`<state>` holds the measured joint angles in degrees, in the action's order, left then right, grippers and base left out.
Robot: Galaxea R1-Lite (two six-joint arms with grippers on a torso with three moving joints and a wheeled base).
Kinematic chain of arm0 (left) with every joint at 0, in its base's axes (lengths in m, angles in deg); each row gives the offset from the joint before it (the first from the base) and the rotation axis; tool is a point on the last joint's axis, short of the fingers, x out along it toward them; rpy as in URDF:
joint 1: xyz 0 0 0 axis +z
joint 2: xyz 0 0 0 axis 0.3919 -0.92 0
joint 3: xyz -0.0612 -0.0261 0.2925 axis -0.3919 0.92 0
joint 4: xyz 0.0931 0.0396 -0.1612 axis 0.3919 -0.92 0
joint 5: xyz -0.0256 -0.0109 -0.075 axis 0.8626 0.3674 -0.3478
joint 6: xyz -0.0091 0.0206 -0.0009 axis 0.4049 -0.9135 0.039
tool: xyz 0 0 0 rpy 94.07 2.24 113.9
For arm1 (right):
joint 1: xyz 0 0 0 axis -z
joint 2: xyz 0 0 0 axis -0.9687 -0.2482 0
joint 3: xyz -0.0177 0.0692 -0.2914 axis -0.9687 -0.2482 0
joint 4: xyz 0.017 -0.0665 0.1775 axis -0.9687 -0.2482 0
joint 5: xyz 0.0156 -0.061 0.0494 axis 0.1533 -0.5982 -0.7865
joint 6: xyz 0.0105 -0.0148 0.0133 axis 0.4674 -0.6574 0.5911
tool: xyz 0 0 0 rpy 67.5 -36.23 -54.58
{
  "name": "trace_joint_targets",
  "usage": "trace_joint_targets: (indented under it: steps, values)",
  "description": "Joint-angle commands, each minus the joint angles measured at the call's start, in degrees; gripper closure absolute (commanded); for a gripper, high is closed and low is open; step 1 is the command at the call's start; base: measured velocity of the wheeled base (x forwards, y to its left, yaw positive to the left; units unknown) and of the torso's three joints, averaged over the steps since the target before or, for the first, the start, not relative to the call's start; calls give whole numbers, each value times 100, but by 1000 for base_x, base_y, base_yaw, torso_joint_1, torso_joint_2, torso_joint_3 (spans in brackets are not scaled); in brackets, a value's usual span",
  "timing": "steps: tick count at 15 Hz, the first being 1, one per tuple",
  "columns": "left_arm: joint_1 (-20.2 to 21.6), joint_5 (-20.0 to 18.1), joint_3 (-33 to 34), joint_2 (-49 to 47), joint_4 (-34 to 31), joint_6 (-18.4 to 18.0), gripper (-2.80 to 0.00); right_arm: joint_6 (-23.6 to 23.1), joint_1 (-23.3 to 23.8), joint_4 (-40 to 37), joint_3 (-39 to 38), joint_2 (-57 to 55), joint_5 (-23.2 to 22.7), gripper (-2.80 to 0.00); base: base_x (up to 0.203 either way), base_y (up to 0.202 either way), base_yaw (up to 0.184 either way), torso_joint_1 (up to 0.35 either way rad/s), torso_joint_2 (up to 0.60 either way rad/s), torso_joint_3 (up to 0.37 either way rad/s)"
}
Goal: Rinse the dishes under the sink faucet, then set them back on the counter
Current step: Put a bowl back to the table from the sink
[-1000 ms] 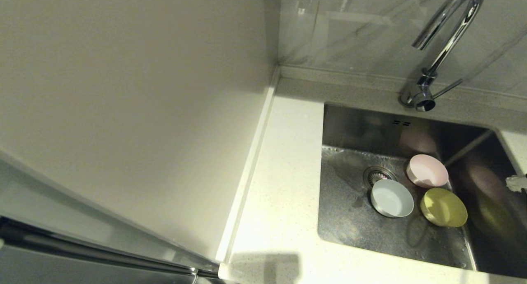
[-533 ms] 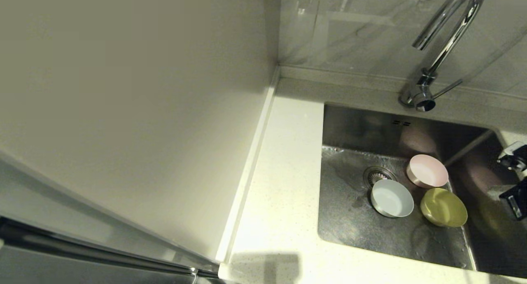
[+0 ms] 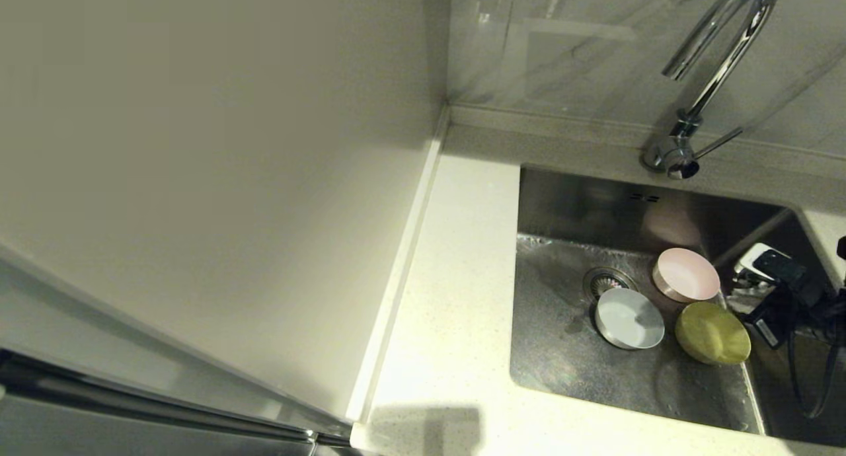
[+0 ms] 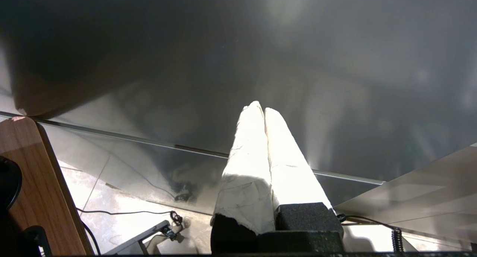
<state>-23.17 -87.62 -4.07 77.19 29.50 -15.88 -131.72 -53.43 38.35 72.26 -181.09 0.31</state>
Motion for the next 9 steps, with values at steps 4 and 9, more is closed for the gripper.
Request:
trace_joint_targets:
  steps: [4, 9]
  values:
    - [1, 0, 18, 0, 2, 2, 0, -40, -562, 208, -30, -476, 2, -280, 0, 0, 0, 0, 0, 0]
    - [1, 0, 15, 0, 2, 2, 0, -104, -978, 560, 37, -797, 353, -280, 0, 0, 0, 0, 0, 0]
